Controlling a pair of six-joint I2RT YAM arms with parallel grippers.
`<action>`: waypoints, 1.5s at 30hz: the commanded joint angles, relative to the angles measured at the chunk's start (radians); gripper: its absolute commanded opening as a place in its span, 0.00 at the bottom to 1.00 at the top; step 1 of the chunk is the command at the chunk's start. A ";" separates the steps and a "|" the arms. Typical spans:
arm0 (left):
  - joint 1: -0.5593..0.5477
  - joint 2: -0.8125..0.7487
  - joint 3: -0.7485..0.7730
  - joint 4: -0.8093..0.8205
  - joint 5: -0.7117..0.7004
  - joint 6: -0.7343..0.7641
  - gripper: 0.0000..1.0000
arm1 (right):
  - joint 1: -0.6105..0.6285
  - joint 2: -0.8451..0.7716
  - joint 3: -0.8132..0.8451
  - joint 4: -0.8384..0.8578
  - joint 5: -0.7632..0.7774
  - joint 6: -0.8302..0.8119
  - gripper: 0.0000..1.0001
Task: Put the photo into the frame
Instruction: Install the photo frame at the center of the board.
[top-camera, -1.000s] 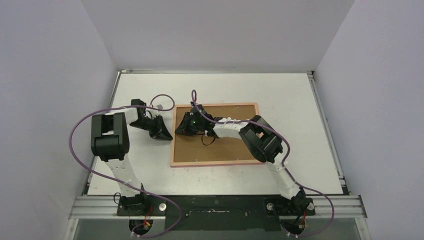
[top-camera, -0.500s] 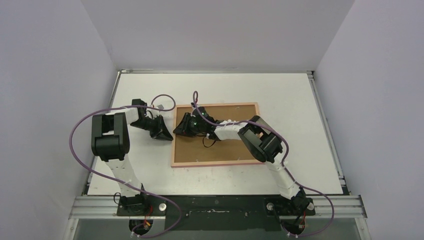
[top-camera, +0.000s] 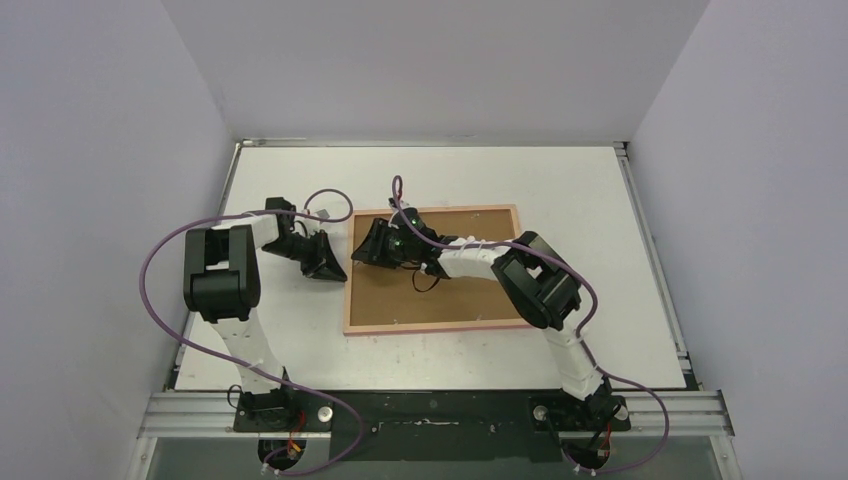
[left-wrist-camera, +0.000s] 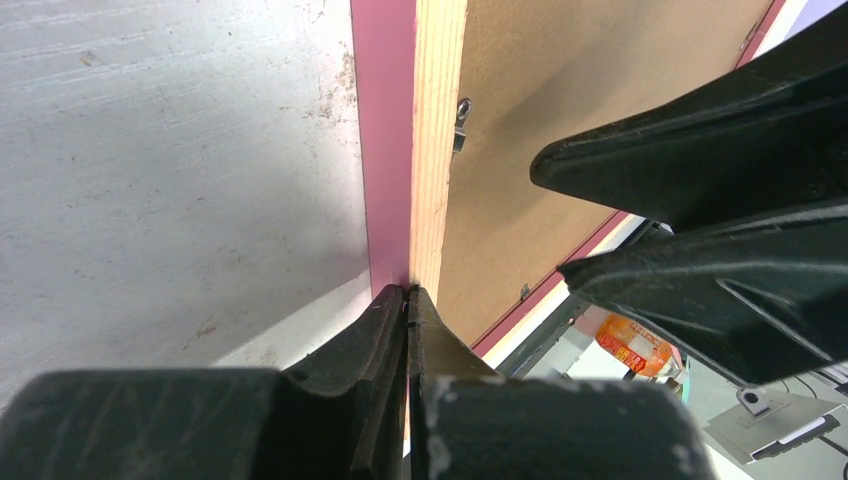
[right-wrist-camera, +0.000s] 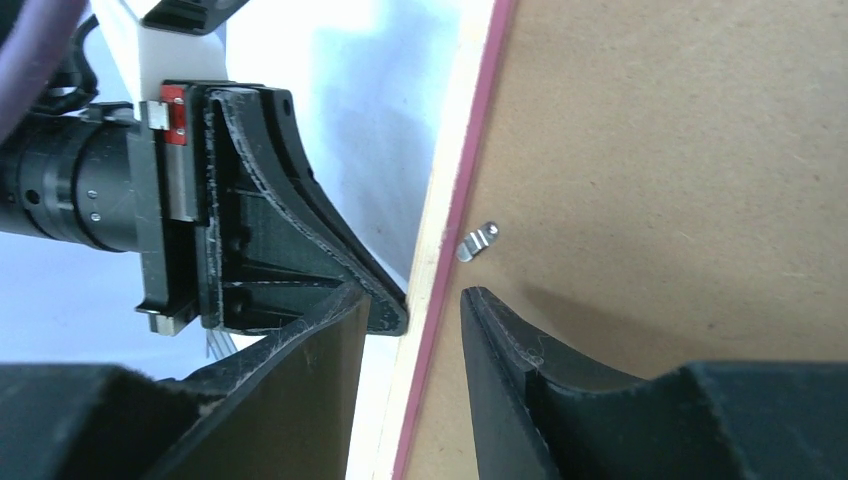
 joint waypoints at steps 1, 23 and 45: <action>0.000 0.000 0.024 -0.003 -0.034 0.022 0.01 | -0.002 -0.034 -0.010 0.006 0.032 -0.017 0.41; 0.002 0.002 0.014 0.012 -0.029 0.007 0.00 | 0.032 0.062 0.047 0.010 0.099 0.036 0.40; -0.004 0.007 0.001 0.021 -0.023 0.010 0.00 | 0.044 0.089 0.043 0.035 0.139 0.084 0.39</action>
